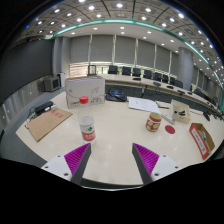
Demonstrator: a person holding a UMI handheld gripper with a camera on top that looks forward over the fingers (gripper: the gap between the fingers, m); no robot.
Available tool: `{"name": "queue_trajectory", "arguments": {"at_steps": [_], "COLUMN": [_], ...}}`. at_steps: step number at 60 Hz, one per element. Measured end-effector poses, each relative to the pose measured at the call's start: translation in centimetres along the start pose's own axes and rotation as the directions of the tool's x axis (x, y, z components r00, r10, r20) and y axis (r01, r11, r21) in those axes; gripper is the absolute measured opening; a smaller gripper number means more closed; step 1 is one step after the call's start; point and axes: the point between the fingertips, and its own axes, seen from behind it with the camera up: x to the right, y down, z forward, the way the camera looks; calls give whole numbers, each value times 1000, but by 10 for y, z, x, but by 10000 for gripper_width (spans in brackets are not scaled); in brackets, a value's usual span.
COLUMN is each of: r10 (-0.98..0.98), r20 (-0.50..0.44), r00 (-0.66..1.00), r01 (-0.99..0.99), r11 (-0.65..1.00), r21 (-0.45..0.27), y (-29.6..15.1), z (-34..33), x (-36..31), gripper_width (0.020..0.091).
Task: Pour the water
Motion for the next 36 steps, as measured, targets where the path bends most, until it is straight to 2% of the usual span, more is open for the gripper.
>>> {"name": "queue_trajectory", "arguments": {"at_steps": [7, 13, 27, 30, 35, 36], "r10": [0, 3, 52, 57, 83, 93], "r20": [17, -15, -87, -97, -112, -109], "r00": [1000, 1000, 995, 994, 990, 990], "r01": [-1, -1, -38, -40, -60, -70], "r11": [999, 996, 987, 985, 979, 977], "r21": [51, 93, 159, 168, 195, 201], "y": [-8, -15, -32, -34, -41, -42], "z": [47, 94, 177, 189, 203, 203], "x": [-61, -91, -104, -102, -97, -97], "gripper_width": [857, 858, 840, 776, 537, 533]}}
